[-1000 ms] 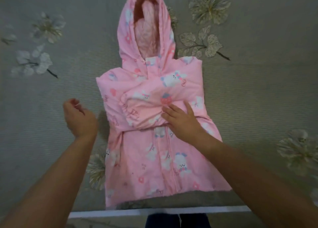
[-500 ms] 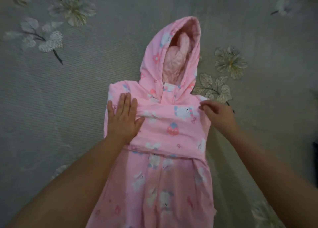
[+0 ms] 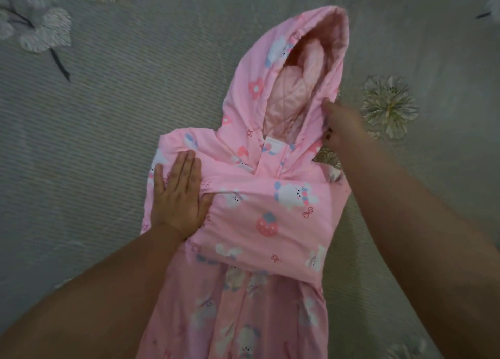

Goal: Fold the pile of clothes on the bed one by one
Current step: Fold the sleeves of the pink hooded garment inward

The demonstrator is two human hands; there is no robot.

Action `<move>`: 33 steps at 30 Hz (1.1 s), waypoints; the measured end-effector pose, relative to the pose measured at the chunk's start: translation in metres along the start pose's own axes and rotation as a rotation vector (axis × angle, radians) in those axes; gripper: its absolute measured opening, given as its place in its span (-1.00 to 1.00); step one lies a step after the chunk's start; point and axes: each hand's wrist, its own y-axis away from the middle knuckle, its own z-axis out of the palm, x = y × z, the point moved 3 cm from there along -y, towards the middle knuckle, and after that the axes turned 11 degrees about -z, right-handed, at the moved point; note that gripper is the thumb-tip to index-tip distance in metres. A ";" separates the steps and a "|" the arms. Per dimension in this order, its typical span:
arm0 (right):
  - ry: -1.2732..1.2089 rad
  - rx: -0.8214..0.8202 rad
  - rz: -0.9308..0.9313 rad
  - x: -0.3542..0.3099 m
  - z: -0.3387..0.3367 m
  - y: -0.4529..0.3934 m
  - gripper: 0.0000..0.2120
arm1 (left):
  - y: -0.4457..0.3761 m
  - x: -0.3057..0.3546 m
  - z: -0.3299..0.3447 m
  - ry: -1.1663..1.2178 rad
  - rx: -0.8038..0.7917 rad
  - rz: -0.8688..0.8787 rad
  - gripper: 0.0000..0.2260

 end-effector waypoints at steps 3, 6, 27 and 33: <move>-0.093 -0.063 -0.189 -0.014 -0.008 0.021 -0.73 | -0.002 0.001 0.001 -0.012 -0.003 0.000 -0.43; -0.113 -0.123 -0.381 -0.019 -0.024 0.057 -0.81 | -0.003 0.001 -0.001 -0.029 -0.065 0.001 -0.33; 1.012 -0.351 -1.275 0.095 -0.072 0.236 -0.89 | 0.067 0.057 -0.092 0.266 0.006 0.528 -0.49; 0.960 -0.353 -0.990 0.062 -0.076 0.210 -0.72 | 0.105 0.024 -0.034 -0.161 -0.193 0.424 -0.41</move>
